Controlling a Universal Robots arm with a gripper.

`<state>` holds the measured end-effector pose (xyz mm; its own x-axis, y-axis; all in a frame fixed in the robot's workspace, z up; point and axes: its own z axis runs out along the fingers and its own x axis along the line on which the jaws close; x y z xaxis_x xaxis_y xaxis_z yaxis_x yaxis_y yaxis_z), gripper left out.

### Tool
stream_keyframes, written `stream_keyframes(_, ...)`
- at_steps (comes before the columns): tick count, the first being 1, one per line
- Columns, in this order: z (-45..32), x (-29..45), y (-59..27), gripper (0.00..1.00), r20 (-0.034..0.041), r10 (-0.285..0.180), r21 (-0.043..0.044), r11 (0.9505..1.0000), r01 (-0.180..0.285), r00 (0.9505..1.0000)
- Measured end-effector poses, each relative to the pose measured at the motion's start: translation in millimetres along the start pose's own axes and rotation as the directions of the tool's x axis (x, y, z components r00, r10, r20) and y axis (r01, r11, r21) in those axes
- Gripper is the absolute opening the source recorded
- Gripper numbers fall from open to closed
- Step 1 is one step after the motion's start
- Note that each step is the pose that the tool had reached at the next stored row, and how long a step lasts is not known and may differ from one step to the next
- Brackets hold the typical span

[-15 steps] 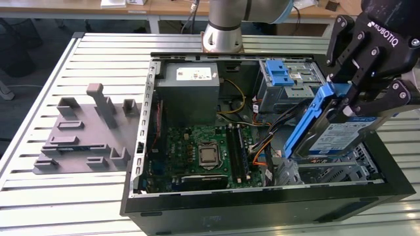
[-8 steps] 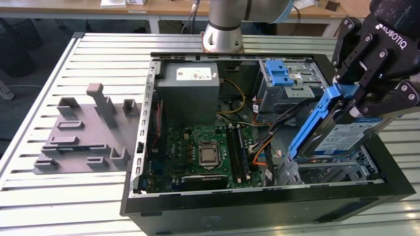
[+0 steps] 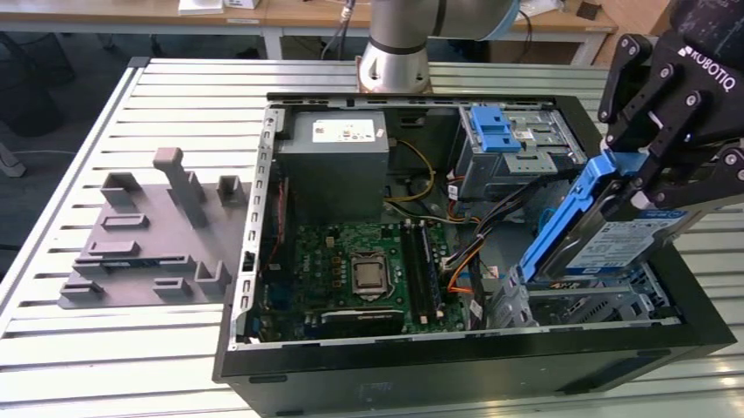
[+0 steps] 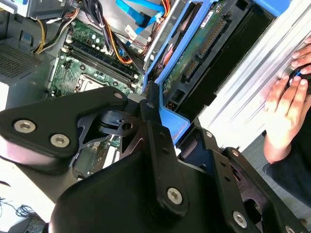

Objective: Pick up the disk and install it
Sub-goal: 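Insert the disk into the insertion slot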

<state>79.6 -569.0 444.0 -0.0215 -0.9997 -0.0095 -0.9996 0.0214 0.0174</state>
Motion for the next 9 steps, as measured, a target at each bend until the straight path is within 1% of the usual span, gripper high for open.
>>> stream_keyframes(9,5.0,0.1,-0.8,0.37,0.0000,0.004,0.0001,1.0000,-0.004,1.0000)
